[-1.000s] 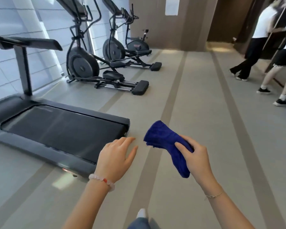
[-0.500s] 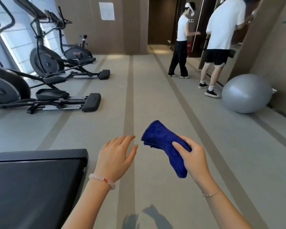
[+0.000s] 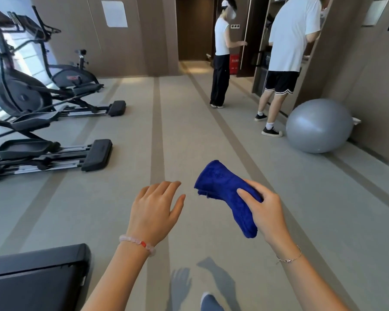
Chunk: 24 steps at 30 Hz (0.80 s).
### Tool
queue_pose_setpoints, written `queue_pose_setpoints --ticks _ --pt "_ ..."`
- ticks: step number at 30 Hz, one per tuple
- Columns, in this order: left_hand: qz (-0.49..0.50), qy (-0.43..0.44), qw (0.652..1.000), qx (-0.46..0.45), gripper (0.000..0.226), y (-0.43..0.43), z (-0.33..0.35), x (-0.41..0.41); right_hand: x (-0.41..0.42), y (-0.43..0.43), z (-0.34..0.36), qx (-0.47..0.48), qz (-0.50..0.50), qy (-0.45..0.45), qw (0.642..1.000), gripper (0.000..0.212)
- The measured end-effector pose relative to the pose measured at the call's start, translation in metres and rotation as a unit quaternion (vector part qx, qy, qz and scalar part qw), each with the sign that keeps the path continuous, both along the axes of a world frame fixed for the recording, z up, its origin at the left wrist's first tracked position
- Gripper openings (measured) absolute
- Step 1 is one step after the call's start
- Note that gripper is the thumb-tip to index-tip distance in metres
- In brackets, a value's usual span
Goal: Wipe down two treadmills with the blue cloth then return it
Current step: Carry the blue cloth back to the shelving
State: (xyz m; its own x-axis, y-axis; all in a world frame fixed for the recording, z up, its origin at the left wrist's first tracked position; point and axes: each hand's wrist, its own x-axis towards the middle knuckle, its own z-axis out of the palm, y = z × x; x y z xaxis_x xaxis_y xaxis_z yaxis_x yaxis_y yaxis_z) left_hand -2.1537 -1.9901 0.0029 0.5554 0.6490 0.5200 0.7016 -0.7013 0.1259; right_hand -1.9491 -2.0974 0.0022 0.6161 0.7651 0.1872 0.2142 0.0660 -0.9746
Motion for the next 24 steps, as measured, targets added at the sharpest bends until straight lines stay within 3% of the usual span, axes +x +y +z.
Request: queue_pose_setpoints --ticks 11,24 --pt "0.006 0.001 1.000 0.020 0.041 0.169 0.022 0.137 0.130 0.165 0.017 0.007 -0.008 -0.008 1.000 0.027" --pt "0.018 -0.003 1.000 0.019 0.039 0.305 0.011 0.180 0.187 0.293 0.011 -0.006 -0.008 -0.012 1.000 0.025"
